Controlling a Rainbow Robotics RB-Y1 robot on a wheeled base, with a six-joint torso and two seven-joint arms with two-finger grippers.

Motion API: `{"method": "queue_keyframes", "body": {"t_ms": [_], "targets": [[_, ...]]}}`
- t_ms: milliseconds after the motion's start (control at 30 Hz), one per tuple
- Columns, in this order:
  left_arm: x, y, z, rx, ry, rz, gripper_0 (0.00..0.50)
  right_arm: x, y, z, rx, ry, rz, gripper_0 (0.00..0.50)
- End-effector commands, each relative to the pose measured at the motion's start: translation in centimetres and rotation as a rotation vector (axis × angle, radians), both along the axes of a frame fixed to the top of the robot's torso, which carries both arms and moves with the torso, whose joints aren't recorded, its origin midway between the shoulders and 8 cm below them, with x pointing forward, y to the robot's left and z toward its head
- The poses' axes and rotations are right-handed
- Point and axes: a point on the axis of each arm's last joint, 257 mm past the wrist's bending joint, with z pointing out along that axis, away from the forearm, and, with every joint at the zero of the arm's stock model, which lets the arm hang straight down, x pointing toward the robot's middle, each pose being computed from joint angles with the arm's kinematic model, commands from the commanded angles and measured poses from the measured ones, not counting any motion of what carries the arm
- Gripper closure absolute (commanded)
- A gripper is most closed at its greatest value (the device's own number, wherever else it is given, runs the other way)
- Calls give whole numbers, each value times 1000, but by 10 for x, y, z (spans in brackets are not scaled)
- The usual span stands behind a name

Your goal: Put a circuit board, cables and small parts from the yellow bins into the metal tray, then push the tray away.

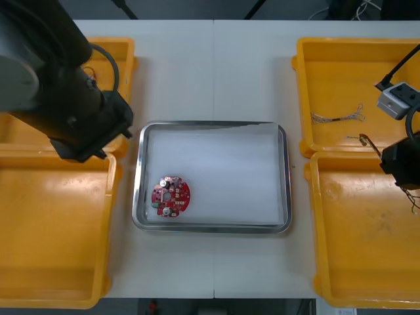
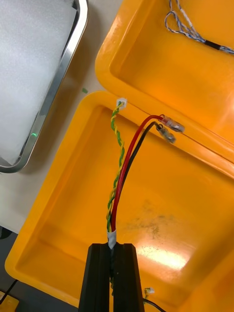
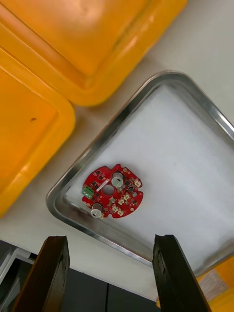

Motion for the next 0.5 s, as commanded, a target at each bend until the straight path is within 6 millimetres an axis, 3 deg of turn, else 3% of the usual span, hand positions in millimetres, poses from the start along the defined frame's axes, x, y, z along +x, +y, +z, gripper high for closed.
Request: {"method": "queue_keyframes", "body": {"t_ms": [33,200,500], "targets": [[11,38,57,43,-80,-65,0,-1,9,3,-36,12,65,500],[12,79,78,81,-63,-68,0,3,35,14,-65,-3,165,500],[42,135,95,134,-89,-47,0,0,76,0,-209,13,359,500]]}}
